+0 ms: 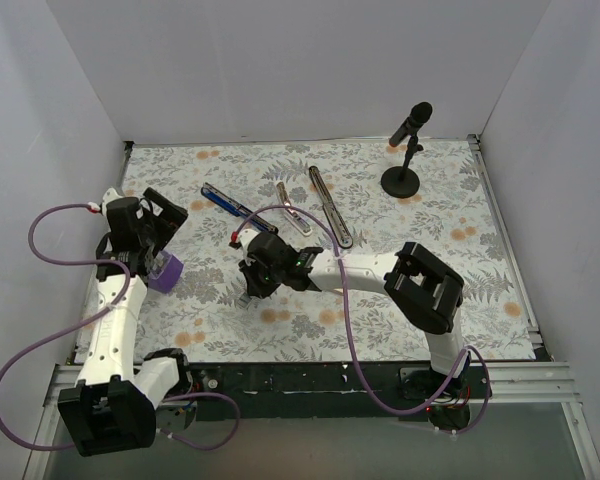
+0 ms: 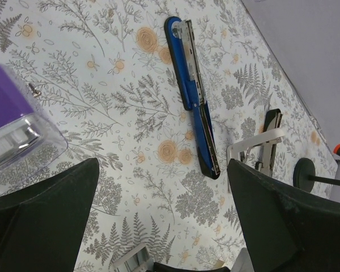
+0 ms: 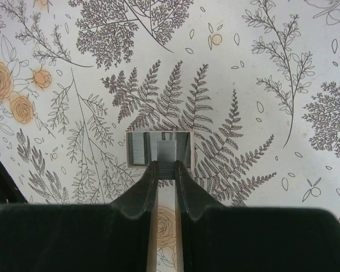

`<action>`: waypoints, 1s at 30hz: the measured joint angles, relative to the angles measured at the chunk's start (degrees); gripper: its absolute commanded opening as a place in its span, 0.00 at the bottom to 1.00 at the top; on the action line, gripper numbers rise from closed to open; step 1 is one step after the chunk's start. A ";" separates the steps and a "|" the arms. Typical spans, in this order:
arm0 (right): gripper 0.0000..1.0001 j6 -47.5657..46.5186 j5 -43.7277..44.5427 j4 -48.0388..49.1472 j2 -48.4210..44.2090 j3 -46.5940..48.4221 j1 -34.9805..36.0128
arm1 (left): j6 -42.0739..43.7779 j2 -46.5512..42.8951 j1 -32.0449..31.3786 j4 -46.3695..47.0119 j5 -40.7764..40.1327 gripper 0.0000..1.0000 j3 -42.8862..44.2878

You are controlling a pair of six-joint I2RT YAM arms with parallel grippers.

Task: Unload the staples from the stapler
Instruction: Place the staple in the staple box.

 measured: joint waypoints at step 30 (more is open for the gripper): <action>0.17 1.42 0.85 -0.92 1.97 2.29 2.91 | 1.75 -6.23 0.00 5.40 -0.90 0.98 -10.47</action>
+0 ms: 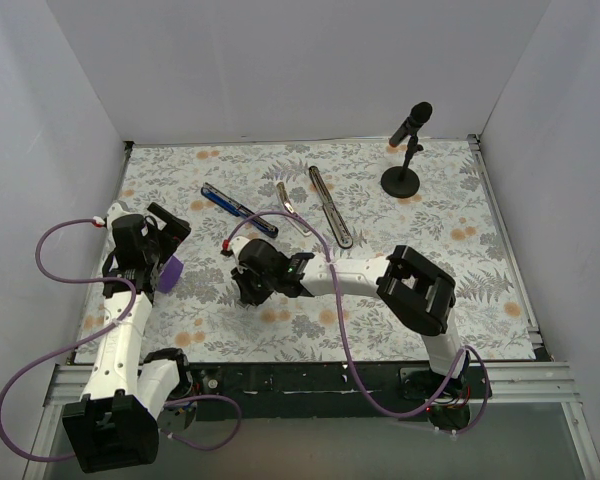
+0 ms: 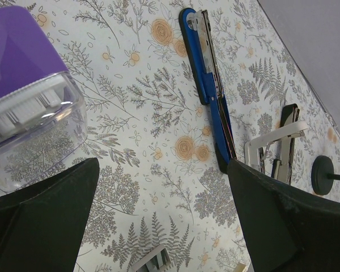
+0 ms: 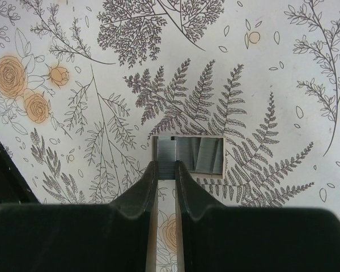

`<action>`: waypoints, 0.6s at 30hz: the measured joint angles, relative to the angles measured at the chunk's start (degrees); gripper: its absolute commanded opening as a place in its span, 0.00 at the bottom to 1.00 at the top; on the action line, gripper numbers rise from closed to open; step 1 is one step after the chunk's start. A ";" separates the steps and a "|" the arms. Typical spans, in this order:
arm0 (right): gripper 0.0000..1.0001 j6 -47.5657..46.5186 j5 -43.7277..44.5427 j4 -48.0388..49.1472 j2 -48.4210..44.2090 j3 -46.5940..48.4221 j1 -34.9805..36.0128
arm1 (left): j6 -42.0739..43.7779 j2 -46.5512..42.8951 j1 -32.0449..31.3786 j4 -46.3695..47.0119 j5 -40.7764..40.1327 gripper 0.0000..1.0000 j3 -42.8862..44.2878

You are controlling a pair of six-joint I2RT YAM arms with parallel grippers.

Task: Unload the staples from the stapler
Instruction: Place the staple in the staple box.

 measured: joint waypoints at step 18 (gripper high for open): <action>0.19 -1.51 0.42 -1.55 1.03 1.16 0.63 | 0.02 0.00 0.00 0.02 -0.02 0.98 0.00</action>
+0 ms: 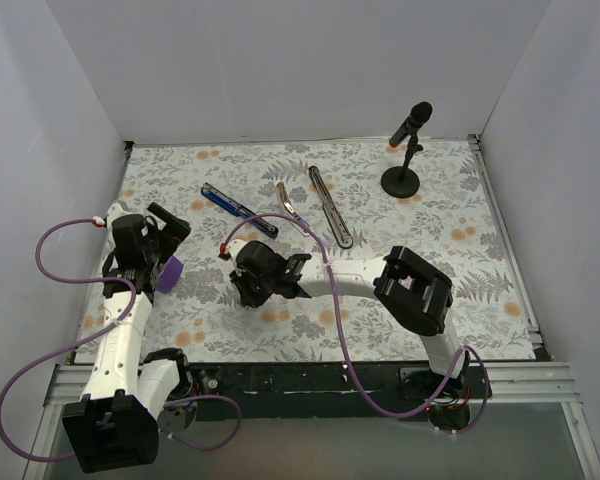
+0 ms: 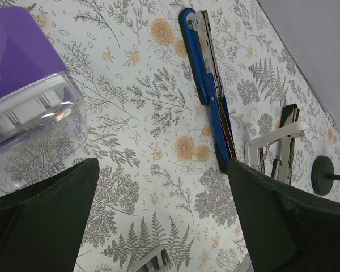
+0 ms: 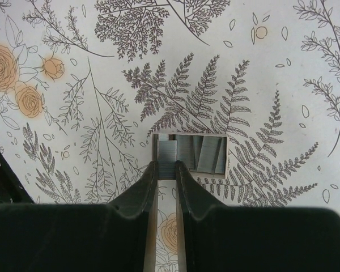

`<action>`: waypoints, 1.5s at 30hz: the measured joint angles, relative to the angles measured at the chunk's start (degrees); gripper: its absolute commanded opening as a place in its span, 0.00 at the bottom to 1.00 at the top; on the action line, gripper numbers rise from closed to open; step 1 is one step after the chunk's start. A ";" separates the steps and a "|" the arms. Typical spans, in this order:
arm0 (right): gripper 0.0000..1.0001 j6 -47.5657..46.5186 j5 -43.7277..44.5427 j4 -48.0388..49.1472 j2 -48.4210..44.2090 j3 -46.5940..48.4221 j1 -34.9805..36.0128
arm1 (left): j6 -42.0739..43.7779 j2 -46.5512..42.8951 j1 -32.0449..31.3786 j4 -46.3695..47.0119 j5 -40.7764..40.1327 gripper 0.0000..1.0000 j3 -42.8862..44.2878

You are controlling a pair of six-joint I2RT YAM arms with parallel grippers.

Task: Unload the staples from the stapler
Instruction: Place the staple in the staple box.

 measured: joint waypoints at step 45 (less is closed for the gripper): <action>0.20 -1.53 2.43 -0.94 1.84 1.62 0.74 | -0.02 0.17 0.00 0.44 0.33 0.98 0.00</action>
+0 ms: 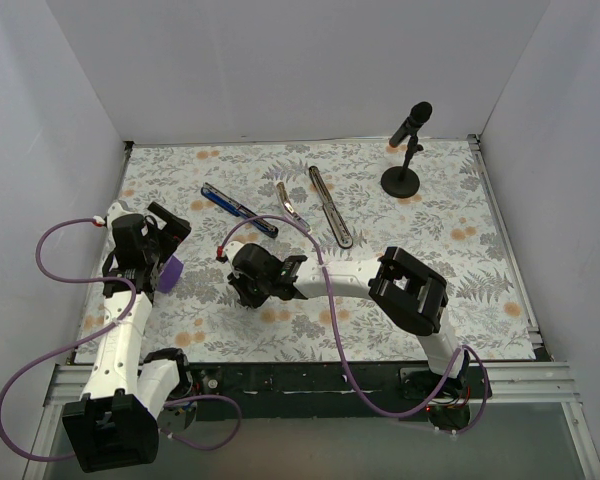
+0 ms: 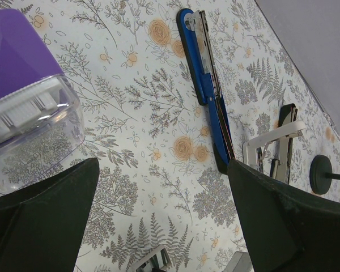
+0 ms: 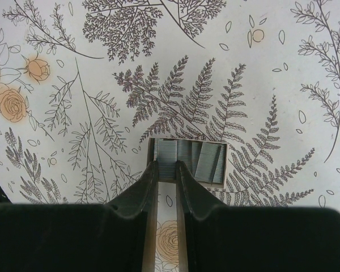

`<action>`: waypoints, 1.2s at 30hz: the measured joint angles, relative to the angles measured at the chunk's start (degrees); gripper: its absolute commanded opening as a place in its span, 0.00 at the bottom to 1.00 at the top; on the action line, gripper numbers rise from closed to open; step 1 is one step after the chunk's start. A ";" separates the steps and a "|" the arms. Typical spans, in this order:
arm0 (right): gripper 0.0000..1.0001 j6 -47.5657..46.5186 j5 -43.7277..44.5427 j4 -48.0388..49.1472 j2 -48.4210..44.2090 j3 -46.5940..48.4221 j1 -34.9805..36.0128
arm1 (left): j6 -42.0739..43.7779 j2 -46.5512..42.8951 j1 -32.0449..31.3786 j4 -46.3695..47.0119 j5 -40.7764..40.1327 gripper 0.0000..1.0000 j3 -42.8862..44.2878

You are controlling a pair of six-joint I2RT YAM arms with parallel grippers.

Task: Unload the staples from the stapler
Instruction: Place the staple in the staple box.

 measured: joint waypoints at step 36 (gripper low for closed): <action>0.25 -0.83 2.97 -1.92 -0.59 0.00 1.22 | 0.00 0.00 0.00 0.37 0.24 0.98 0.00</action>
